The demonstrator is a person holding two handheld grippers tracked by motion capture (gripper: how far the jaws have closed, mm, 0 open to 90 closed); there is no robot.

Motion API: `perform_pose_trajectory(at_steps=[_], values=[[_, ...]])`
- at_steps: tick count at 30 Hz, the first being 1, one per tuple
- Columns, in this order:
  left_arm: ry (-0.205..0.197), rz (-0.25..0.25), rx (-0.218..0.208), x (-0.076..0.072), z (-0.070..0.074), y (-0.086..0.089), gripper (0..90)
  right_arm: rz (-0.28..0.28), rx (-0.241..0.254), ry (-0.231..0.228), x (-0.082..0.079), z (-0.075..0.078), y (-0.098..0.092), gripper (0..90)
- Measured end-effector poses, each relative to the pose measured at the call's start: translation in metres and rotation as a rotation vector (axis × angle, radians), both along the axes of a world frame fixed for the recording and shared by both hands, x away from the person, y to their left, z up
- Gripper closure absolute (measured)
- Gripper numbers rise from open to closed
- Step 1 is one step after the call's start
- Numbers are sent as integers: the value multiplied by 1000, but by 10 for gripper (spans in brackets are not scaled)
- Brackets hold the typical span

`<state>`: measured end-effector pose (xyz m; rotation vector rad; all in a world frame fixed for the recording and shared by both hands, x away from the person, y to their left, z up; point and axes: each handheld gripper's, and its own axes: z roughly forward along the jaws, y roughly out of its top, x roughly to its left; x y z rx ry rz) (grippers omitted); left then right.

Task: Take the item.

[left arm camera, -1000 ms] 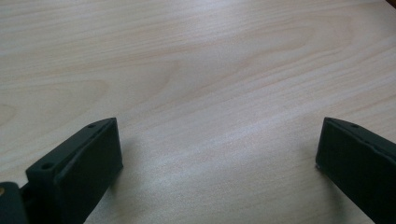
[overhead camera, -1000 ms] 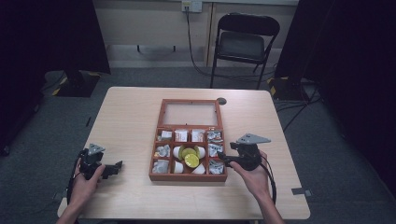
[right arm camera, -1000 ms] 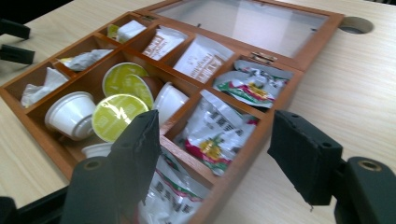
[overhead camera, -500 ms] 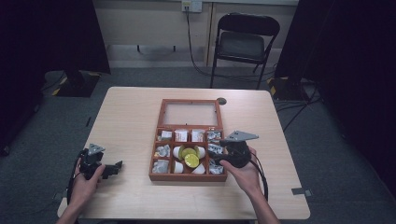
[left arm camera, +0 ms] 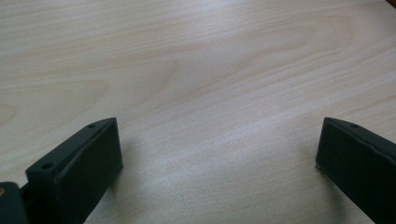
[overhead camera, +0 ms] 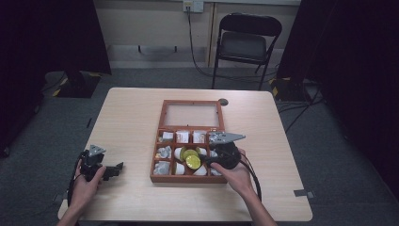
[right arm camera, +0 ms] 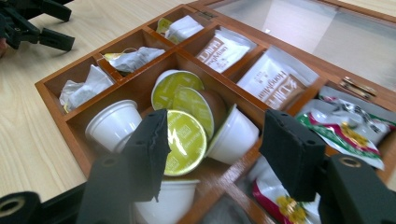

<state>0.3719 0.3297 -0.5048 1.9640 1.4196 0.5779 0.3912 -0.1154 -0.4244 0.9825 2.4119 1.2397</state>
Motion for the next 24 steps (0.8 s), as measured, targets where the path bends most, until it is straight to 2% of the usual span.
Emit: perform_pose_trajectory(at_steps=[6,8,24], values=[[0,0,0,0,0,0,0,48,-2,22,3,-4,12,460],[-3,2,1,0,0,0,0,62,-21,34,5,-8,17,471],[1,0,0,-1,0,0,0,104,-72,69,6,-26,37,514]])
